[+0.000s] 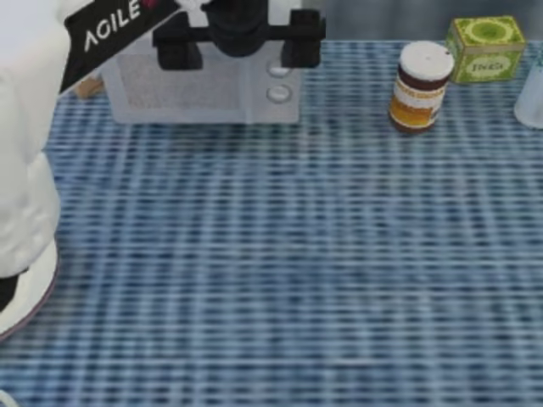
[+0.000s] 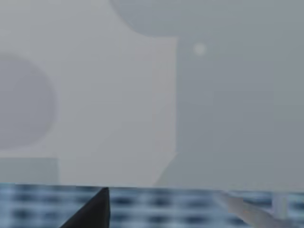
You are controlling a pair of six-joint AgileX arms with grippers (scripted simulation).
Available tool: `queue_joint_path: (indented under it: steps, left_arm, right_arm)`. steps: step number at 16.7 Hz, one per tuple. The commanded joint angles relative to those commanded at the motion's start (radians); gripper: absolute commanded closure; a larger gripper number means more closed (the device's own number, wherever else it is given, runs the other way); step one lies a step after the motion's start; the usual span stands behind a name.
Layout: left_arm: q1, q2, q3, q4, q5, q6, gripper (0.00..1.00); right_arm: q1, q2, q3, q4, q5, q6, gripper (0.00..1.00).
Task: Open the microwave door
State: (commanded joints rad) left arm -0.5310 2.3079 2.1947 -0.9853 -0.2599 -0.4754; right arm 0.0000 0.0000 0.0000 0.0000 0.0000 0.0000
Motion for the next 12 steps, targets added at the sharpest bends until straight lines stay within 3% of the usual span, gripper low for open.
queue_joint_path:
  steps: [5,12]
  left_arm:
    - [0.008,0.022,-0.013,0.032,0.004,0.007,0.00]
    - [0.008,0.022,-0.013,0.032,0.004,0.007,0.53]
  right_arm:
    - [0.000,0.000,0.000,0.000,0.000,0.000,0.00]
    - [0.000,0.000,0.000,0.000,0.000,0.000,0.00]
